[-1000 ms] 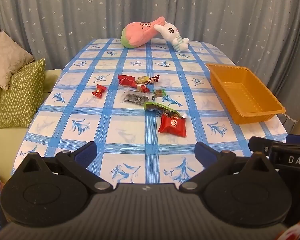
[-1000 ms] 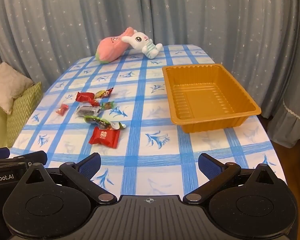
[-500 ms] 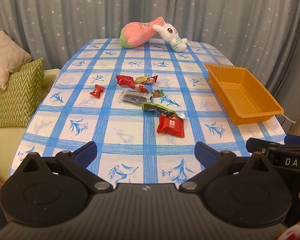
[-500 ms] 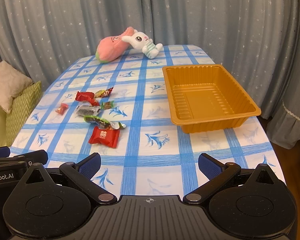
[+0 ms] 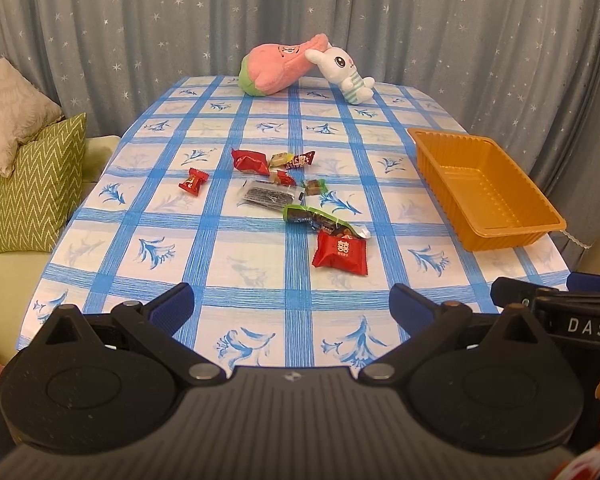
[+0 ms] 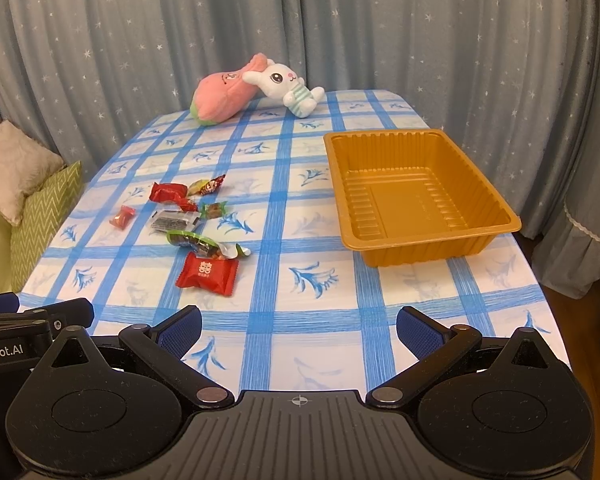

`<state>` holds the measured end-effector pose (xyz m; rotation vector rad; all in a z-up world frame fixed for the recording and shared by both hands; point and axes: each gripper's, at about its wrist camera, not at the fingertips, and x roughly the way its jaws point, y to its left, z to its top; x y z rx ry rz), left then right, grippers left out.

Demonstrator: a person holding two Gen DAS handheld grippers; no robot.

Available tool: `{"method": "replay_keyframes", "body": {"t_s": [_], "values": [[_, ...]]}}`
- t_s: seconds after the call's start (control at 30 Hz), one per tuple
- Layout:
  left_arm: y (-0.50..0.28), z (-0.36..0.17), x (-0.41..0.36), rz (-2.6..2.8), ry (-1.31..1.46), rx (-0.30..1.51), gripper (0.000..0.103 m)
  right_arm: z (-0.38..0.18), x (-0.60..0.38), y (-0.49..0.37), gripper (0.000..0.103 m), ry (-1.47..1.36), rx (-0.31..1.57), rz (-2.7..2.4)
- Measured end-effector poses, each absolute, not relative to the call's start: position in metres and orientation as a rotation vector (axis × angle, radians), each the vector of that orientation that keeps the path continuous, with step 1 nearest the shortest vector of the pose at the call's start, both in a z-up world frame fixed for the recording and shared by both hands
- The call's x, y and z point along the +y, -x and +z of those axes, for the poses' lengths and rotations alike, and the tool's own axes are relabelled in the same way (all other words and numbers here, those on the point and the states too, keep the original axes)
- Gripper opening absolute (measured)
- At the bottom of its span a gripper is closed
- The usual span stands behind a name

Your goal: Organize snacks

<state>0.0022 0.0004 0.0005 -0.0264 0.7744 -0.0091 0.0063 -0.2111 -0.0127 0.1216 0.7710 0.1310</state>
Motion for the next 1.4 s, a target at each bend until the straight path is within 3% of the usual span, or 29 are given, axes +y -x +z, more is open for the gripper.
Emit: {"method": "replay_keyframes", "body": {"t_s": [1.4], "values": [[0.0001, -0.0034, -0.0043, -0.017, 0.042, 0.777, 0.103, -0.0129, -0.2107, -0.0056, 0.103, -0.118, 0.771, 0.130]]}}
